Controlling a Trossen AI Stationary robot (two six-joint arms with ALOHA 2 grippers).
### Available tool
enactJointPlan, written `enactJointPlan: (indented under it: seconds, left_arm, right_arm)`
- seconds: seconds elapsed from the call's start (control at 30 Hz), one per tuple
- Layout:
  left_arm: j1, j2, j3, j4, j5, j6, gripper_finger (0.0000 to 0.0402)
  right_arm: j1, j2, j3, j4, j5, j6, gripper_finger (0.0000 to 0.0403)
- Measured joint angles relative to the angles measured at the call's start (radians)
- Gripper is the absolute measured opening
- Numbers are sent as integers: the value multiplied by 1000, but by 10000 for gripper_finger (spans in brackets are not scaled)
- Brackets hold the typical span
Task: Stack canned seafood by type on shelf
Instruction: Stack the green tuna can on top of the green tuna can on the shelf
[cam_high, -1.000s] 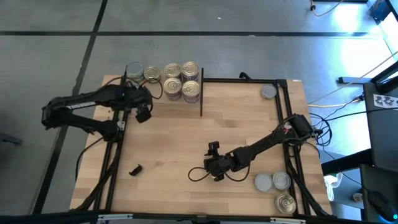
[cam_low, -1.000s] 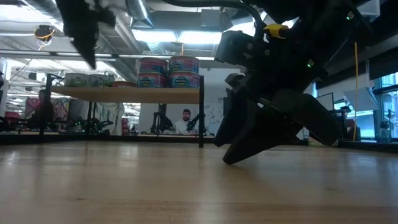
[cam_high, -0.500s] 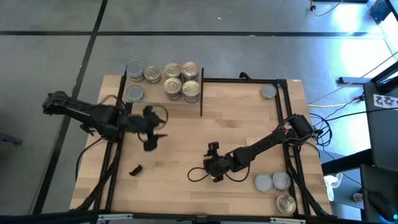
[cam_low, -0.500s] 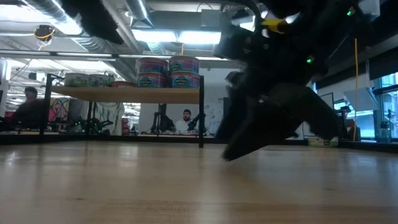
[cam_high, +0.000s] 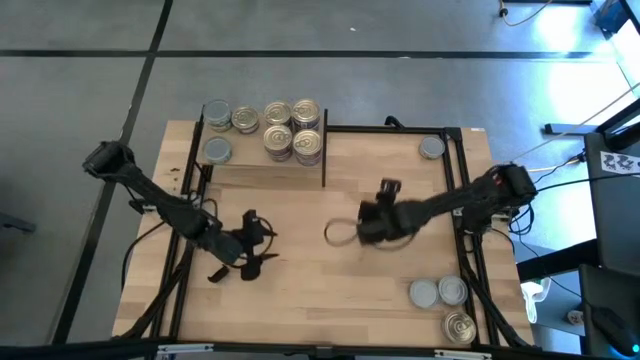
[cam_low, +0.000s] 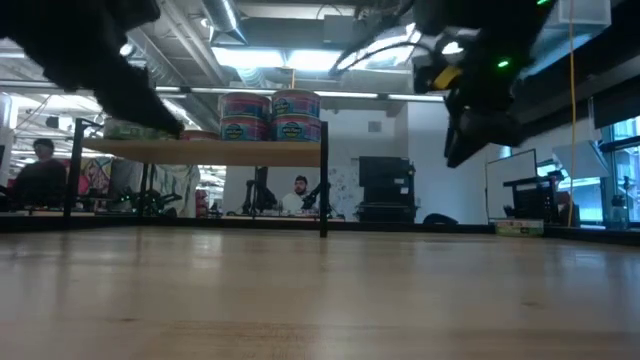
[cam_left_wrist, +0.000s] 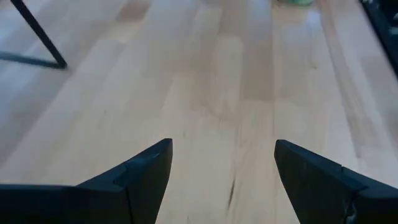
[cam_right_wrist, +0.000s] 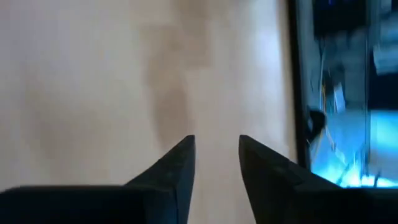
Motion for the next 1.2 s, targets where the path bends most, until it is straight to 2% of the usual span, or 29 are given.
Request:
enactJointPlan:
  seconds: [0.23, 0.43, 0.63, 0.8, 0.97, 1.2]
  left_arm:
    - [-15, 101, -1, 5, -1, -44, 280]
    - [-15, 105, -1, 6, -1, -44, 280]
    - [-14, 105, -1, 5, -1, -48, 280]
    - [-14, 105, -1, 5, -1, -47, 280]
    - [-14, 105, -1, 5, -1, -46, 280]
    - [-14, 105, -1, 5, -1, -46, 280]
  right_arm:
    - [-315, -40, 0, -30, 0, -95, 109]
    - [-580, -39, -1, -33, -3, -164, 99]
    - [-781, -39, -1, -26, -23, -201, 80]
    - [-924, -39, -4, 24, -100, -218, 46]
    - [-1018, -38, -39, 73, -138, -219, 8]
    - [-1085, -38, -144, 197, -165, -220, 14]
